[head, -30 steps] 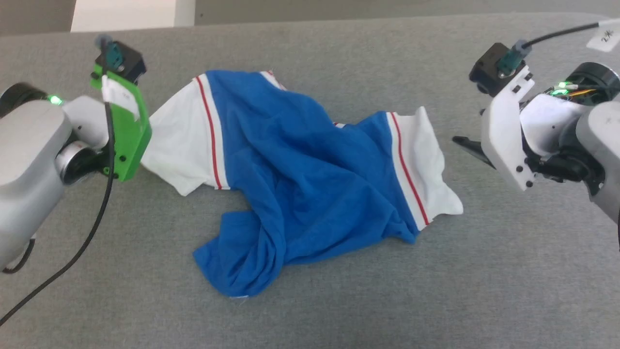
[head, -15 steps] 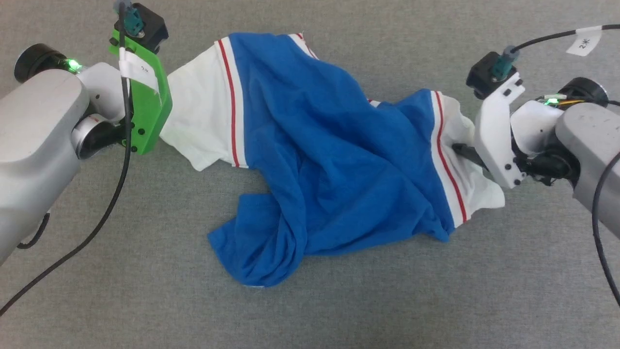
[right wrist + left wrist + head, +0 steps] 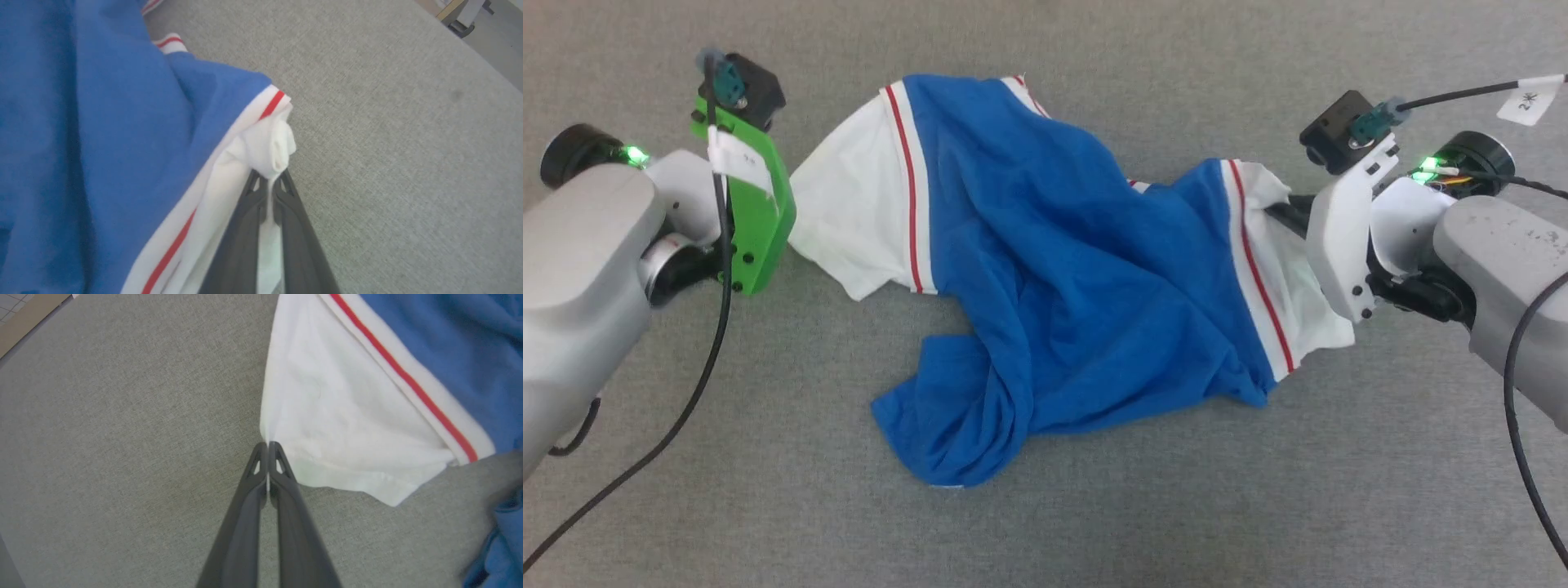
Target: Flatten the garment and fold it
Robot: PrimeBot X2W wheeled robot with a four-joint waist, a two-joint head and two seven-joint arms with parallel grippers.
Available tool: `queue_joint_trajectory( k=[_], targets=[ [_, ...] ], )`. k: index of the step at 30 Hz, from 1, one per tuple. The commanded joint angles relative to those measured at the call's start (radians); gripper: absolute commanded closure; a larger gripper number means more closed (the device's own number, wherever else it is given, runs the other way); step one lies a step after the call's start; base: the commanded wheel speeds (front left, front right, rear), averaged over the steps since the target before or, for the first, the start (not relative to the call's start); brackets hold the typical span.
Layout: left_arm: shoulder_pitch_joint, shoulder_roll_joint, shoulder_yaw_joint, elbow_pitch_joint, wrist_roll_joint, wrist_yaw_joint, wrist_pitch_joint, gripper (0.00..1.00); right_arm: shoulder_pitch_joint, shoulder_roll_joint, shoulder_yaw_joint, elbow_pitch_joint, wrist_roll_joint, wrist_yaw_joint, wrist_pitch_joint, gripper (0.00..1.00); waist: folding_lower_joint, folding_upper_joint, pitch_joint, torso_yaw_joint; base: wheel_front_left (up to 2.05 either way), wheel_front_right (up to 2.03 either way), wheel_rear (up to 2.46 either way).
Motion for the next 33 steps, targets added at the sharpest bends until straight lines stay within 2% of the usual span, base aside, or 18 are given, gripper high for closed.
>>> queue_joint_trajectory(
  k=[1,9,16,26,33],
  targets=[
    [0.017,0.008,-0.001,0.006,-0.005,0.000,-0.011,1.00,0.005,0.001,-0.002,0.004,0.009,-0.002,-0.035,1.00,-0.0001,0.0000,-0.059,-0.025,0.00,0.00,0.00],
    [-0.030,0.023,0.021,0.010,-0.001,0.000,-0.160,1.00,-0.060,-0.024,-0.040,0.019,-0.001,-0.002,-0.249,1.00,-0.0001,0.0000,-0.169,-0.041,0.00,0.00,0.00],
    [-0.139,0.026,0.077,0.034,0.055,0.013,-0.313,1.00,-0.174,-0.040,-0.134,0.082,-0.074,-0.002,-0.381,1.00,-0.0001,0.0000,-0.185,-0.047,0.00,0.00,0.00],
    [-0.395,-0.020,0.160,0.063,0.173,0.092,-0.483,1.00,-0.412,-0.010,-0.266,0.214,-0.214,-0.002,-0.430,1.00,-0.0001,0.0000,-0.091,-0.031,0.00,0.00,0.00],
    [-0.599,-0.072,0.204,0.128,0.244,0.113,-0.581,1.00,-0.625,0.028,-0.362,0.333,-0.351,-0.002,-0.470,1.00,-0.0001,0.0000,0.047,-0.024,0.00,0.00,0.00]
  ],
)
